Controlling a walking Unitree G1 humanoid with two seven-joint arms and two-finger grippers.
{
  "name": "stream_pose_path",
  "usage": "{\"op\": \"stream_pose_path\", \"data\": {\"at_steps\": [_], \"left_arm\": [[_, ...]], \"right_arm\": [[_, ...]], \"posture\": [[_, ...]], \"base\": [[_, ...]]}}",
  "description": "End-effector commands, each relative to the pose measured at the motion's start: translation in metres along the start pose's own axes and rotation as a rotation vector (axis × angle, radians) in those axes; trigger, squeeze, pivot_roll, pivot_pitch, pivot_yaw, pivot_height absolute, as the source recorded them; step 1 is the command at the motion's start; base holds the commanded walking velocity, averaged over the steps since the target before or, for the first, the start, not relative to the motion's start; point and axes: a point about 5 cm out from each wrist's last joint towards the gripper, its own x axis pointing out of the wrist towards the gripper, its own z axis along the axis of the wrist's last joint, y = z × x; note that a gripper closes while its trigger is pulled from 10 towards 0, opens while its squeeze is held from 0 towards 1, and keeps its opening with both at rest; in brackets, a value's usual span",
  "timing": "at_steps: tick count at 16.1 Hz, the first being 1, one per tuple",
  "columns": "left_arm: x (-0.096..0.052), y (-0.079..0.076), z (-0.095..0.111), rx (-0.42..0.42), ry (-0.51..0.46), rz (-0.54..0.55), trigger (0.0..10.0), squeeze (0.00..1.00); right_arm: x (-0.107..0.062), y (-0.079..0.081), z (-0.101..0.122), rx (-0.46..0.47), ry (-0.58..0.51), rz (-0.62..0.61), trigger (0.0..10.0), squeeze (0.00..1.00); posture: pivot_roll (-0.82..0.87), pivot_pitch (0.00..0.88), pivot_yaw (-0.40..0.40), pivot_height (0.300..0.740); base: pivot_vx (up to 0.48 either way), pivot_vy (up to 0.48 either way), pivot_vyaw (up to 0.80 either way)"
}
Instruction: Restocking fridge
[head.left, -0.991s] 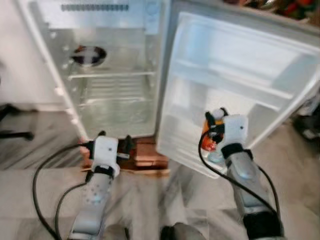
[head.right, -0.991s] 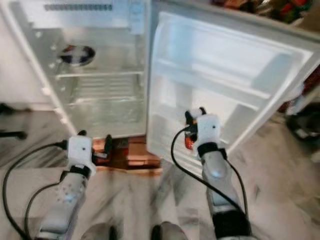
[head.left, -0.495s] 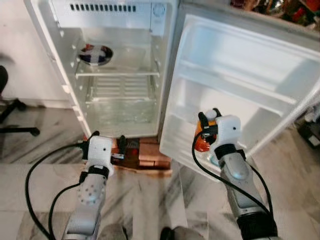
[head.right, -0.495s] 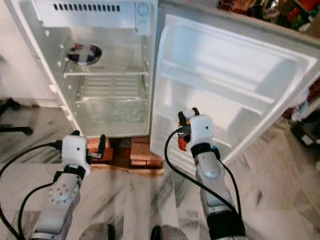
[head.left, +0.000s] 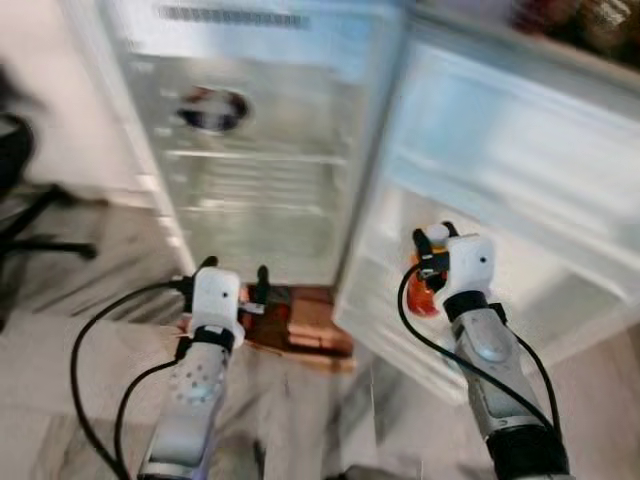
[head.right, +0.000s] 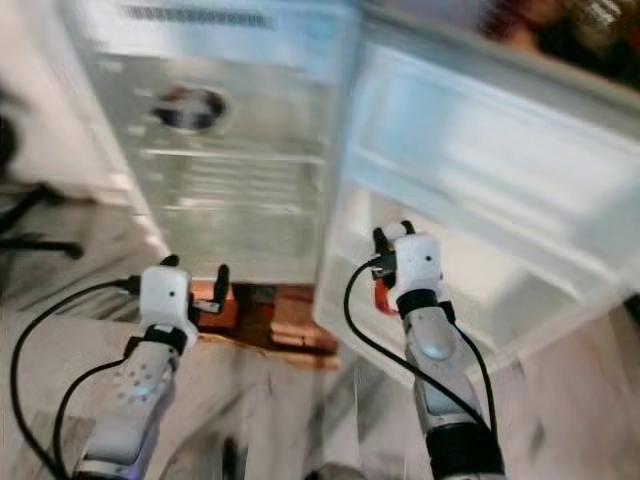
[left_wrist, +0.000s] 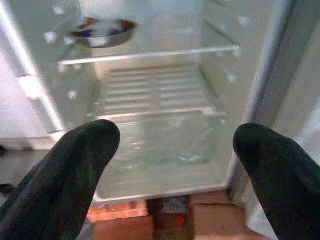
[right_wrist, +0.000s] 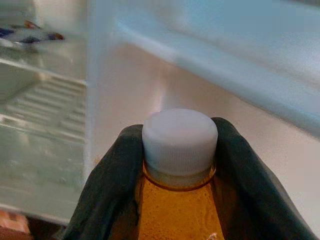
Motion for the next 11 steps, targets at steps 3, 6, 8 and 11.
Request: {"op": "stream_pose_path", "data": {"at_steps": [3, 6, 8, 11], "left_arm": [[-0.005, 0.006, -0.006, 0.003, 0.023, 0.018, 10.0, 0.0], [-0.011, 0.008, -0.009, 0.004, 0.044, 0.027, 10.0, 0.0], [-0.018, 0.014, -0.014, 0.013, 0.063, 0.036, 10.0, 0.0], [-0.021, 0.017, -0.018, 0.012, 0.075, 0.043, 10.0, 0.0]], "right_arm": [[0.0, 0.007, 0.005, 0.019, -0.029, 0.014, 10.0, 0.0], [-0.004, 0.003, 0.003, 0.002, -0.012, 0.004, 10.0, 0.0], [-0.015, -0.007, -0.003, -0.042, 0.029, -0.029, 10.0, 0.0], [-0.029, -0.019, -0.018, -0.042, 0.101, -0.077, 10.0, 0.0]], "posture": [[0.14, 0.126, -0.087, 0.74], [0.14, 0.129, -0.09, 0.74], [0.14, 0.134, -0.096, 0.74], [0.14, 0.14, -0.096, 0.74]], "base": [[0.0, 0.0, 0.0], [0.0, 0.0, 0.0], [0.0, 0.0, 0.0], [0.0, 0.0, 0.0]]}}
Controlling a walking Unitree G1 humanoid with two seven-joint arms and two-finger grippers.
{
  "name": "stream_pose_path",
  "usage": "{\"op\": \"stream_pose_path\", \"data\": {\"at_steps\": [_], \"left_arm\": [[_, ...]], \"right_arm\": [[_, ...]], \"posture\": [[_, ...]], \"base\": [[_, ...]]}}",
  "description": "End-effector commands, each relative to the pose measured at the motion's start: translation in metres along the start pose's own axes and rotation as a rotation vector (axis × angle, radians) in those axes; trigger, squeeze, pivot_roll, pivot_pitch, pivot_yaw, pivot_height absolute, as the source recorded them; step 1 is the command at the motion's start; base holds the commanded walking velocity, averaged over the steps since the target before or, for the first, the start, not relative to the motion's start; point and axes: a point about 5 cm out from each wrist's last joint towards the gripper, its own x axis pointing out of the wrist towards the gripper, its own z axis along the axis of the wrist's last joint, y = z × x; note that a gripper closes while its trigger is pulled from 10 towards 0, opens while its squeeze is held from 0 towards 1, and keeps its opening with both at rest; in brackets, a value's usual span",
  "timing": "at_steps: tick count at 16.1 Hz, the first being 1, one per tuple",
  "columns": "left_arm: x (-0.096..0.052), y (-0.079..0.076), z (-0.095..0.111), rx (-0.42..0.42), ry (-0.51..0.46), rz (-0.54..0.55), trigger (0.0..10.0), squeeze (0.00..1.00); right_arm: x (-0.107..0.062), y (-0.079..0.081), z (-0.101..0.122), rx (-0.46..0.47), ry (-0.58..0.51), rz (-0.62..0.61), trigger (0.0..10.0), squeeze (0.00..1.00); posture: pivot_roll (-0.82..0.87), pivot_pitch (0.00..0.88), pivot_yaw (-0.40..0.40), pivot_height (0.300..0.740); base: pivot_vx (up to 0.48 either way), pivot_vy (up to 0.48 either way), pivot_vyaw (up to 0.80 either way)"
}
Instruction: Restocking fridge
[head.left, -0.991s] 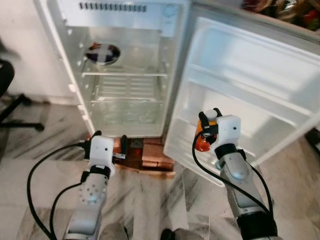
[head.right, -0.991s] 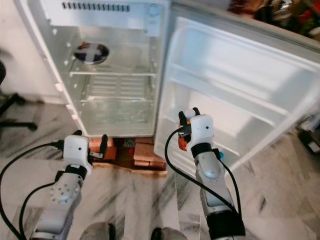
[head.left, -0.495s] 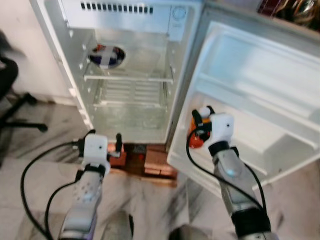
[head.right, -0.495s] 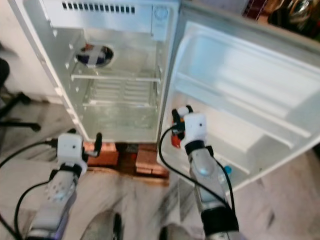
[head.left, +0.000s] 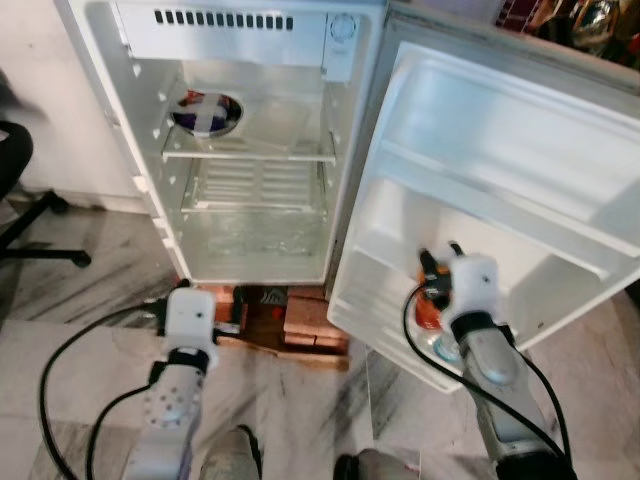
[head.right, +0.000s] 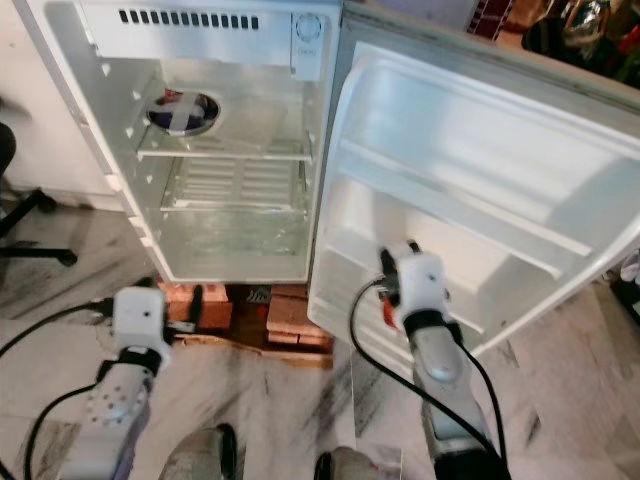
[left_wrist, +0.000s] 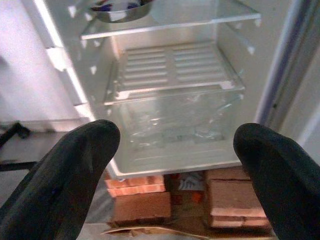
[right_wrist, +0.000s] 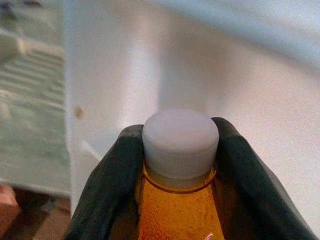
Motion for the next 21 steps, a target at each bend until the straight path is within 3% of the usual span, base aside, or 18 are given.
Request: {"op": "stream_pose_path", "data": {"at_steps": [1, 6, 16, 21], "left_arm": [[0.0, -0.004, 0.002, -0.005, -0.003, -0.021, 10.0, 0.0], [0.0, -0.009, 0.003, -0.001, 0.007, -0.031, 10.0, 0.0], [-0.001, -0.01, 0.002, 0.011, 0.017, -0.039, 10.0, 0.0], [-0.001, -0.011, 0.003, 0.015, 0.015, -0.053, 10.0, 0.0]], "right_arm": [[0.002, -0.006, 0.003, 0.015, -0.005, -0.027, 10.0, 0.0], [0.004, -0.001, 0.005, 0.016, -0.002, -0.009, 10.0, 0.0], [0.008, 0.013, 0.011, 0.075, -0.035, 0.05, 10.0, 0.0], [0.009, 0.017, 0.012, 0.086, -0.039, 0.062, 10.0, 0.0]], "posture": [[0.13, 0.14, -0.095, 0.74], [0.14, 0.145, -0.1, 0.74], [0.14, 0.149, -0.095, 0.74], [0.14, 0.151, -0.095, 0.692]], "base": [[0.0, 0.0, -0.8], [0.0, 0.0, -0.69], [0.0, 0.0, 0.0], [0.0, 0.0, 0.0]]}}
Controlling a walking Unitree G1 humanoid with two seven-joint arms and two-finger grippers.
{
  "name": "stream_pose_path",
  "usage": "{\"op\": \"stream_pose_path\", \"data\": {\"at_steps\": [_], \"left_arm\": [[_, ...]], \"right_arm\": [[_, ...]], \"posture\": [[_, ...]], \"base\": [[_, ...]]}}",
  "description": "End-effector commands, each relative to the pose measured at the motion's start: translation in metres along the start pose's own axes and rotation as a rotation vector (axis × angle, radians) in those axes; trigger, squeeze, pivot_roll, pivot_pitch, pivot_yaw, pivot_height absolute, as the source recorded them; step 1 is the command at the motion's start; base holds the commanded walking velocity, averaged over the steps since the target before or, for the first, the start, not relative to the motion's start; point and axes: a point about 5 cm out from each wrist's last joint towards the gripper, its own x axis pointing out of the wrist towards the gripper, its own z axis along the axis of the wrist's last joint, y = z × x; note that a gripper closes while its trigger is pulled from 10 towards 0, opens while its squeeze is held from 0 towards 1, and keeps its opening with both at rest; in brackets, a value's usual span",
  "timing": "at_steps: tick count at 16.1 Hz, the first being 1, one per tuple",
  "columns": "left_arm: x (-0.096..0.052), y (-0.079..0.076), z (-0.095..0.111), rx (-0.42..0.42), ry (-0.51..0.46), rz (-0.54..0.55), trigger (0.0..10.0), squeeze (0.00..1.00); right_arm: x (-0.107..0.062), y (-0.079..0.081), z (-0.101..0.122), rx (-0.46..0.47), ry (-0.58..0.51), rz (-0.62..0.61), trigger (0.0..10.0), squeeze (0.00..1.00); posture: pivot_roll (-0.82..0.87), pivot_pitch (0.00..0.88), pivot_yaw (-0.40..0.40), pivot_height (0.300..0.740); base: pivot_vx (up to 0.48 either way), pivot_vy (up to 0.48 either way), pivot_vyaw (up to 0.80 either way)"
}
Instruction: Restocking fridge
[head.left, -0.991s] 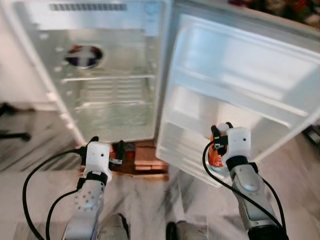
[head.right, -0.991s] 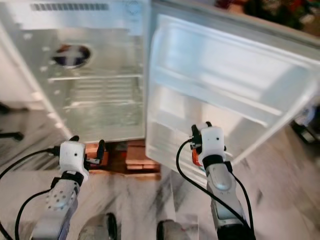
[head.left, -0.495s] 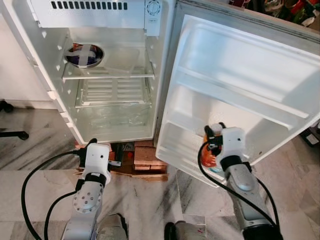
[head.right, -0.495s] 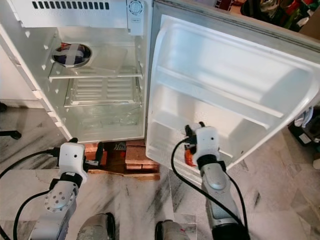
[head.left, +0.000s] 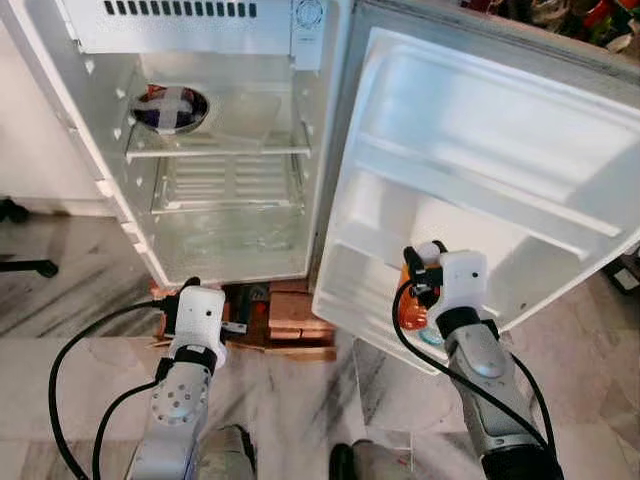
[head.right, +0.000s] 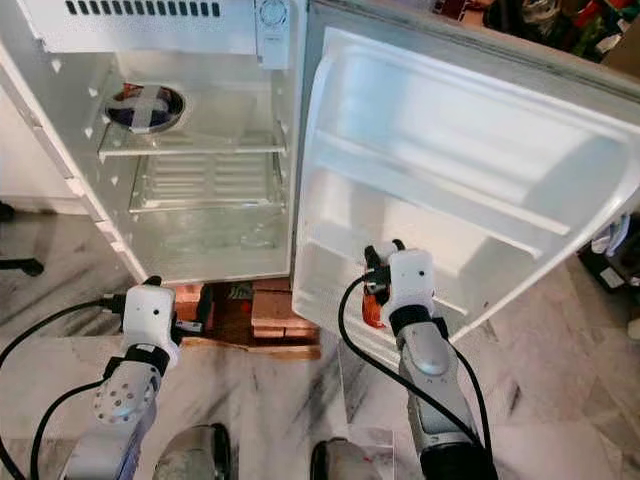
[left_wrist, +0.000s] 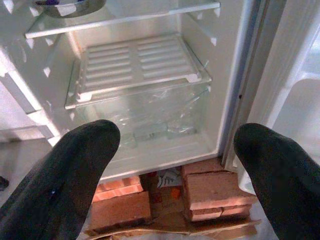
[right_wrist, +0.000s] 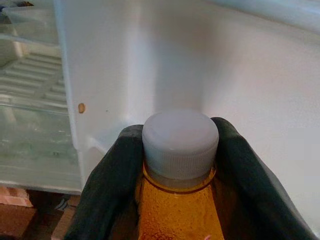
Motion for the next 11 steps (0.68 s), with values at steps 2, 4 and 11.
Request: {"op": "stream_pose_path", "data": {"at_steps": [2, 4, 11], "left_arm": [[-0.002, -0.0024, 0.0004, 0.003, 0.003, -0.018, 10.0, 0.0], [-0.0025, -0.0021, -0.0006, -0.001, 0.008, -0.014, 10.0, 0.0], [-0.002, -0.003, -0.0008, 0.004, 0.007, -0.028, 10.0, 0.0]], "right_arm": [[0.0019, -0.0012, 0.0058, 0.002, -0.029, -0.003, 10.0, 0.0], [0.0026, -0.0016, 0.0061, 0.003, -0.031, -0.004, 10.0, 0.0], [0.0059, -0.0011, 0.0072, -0.002, -0.038, -0.011, 10.0, 0.0]], "posture": [[0.14, 0.152, -0.094, 0.667], [0.14, 0.152, -0.093, 0.647], [0.15, 0.154, -0.09, 0.638]], "base": [[0.0, 0.0, 0.0], [0.0, 0.0, 0.0], [0.0, 0.0, 0.0]]}}
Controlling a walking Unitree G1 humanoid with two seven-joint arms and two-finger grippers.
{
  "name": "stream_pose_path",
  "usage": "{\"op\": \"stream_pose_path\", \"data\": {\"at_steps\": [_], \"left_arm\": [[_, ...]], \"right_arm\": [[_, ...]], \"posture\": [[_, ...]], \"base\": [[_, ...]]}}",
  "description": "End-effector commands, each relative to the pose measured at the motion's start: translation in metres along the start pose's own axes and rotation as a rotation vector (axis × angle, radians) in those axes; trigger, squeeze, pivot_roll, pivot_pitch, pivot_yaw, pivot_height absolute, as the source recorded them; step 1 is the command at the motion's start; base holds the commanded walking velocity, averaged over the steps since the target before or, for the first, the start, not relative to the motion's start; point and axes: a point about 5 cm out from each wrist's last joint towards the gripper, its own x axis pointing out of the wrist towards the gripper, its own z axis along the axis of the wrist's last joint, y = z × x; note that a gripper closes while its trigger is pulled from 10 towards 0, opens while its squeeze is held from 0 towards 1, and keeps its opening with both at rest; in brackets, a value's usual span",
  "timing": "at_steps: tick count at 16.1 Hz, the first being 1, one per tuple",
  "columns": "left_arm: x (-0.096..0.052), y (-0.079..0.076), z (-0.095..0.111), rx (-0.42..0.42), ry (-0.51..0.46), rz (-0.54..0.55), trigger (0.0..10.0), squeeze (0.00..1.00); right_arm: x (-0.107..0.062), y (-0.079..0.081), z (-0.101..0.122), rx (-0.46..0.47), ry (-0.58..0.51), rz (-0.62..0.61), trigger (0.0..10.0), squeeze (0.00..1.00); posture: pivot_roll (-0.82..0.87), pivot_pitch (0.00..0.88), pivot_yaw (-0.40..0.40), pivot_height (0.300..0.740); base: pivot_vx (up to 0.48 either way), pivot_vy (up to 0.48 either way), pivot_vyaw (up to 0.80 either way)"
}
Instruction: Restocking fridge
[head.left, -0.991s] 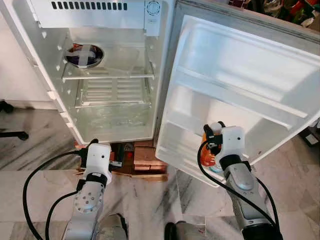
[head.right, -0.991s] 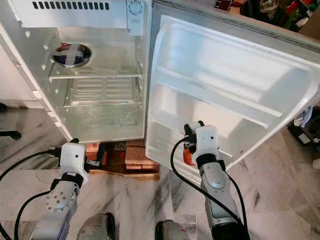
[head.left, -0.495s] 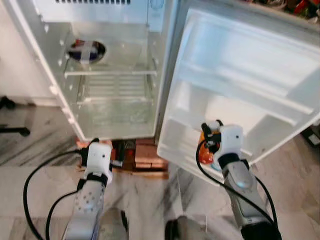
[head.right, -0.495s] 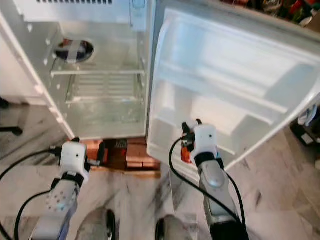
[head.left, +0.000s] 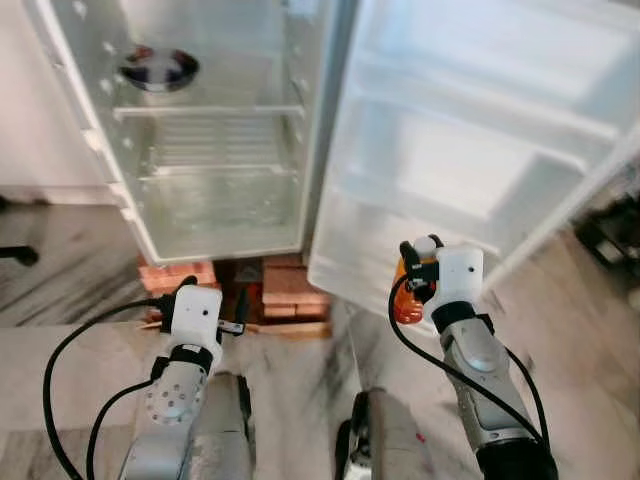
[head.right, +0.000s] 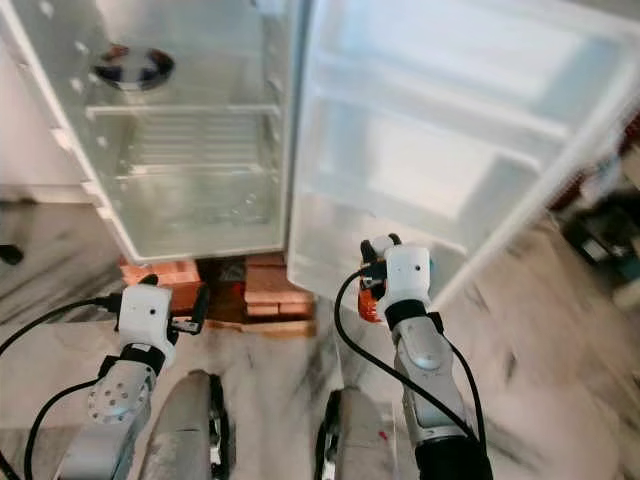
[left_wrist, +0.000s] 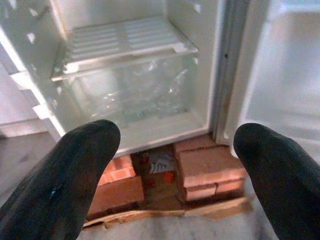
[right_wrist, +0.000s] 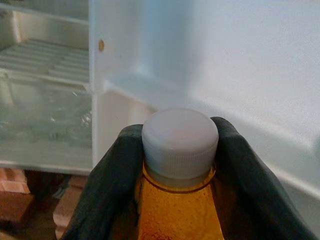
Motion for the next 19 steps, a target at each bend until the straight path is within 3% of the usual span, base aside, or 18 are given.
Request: {"op": "stream_pose_path", "data": {"at_steps": [1, 5, 12, 19], "left_arm": [[-0.002, -0.004, -0.002, -0.006, 0.012, -0.012, 10.0, 0.0], [-0.002, -0.004, -0.001, -0.005, 0.014, -0.015, 10.0, 0.0], [-0.001, -0.006, 0.0, 0.002, 0.008, -0.019, 10.0, 0.0], [0.0, 0.001, 0.003, 0.006, -0.013, 0.025, 10.0, 0.0]], "right_arm": [[0.003, -0.002, 0.004, -0.007, -0.024, -0.009, 10.0, 0.0], [0.007, 0.001, 0.006, -0.002, -0.03, -0.004, 10.0, 0.0], [0.01, 0.004, 0.008, 0.007, -0.043, 0.005, 10.0, 0.0], [0.013, 0.005, 0.01, 0.009, -0.063, 0.014, 10.0, 0.0]], "posture": [[0.15, 0.154, -0.09, 0.638], [0.15, 0.155, -0.088, 0.633], [0.15, 0.16, -0.091, 0.573], [0.16, 0.163, -0.093, 0.573]], "base": [[0.0, 0.0, 0.0], [0.0, 0.0, 0.0], [0.0, 0.0, 0.0], [0.0, 0.0, 0.0]]}}
